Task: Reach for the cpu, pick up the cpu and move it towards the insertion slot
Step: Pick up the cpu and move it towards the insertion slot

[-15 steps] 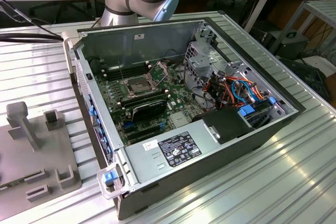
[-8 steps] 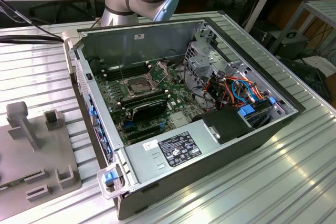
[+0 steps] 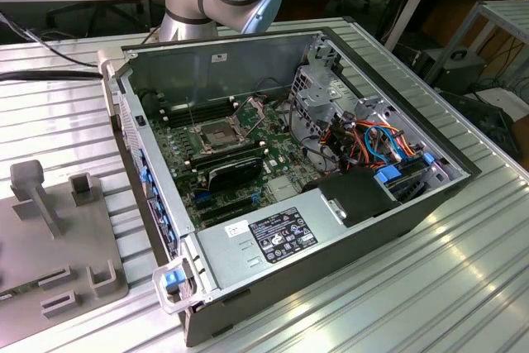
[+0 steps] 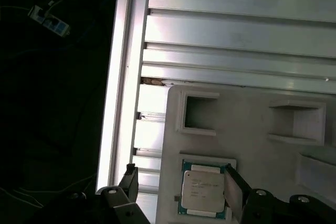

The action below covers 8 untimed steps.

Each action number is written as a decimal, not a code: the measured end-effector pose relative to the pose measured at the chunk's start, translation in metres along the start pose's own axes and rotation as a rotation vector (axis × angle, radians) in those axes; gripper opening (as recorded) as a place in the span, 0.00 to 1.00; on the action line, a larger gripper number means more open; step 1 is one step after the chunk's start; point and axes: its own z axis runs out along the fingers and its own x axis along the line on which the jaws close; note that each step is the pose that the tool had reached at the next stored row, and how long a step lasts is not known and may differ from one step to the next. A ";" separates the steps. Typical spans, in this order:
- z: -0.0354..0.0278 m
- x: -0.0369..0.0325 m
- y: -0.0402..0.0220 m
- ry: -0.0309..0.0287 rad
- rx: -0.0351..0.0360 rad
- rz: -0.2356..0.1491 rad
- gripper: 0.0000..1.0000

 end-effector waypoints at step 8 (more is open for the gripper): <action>0.0078 -0.0017 -0.0078 -0.0026 0.0003 0.013 0.75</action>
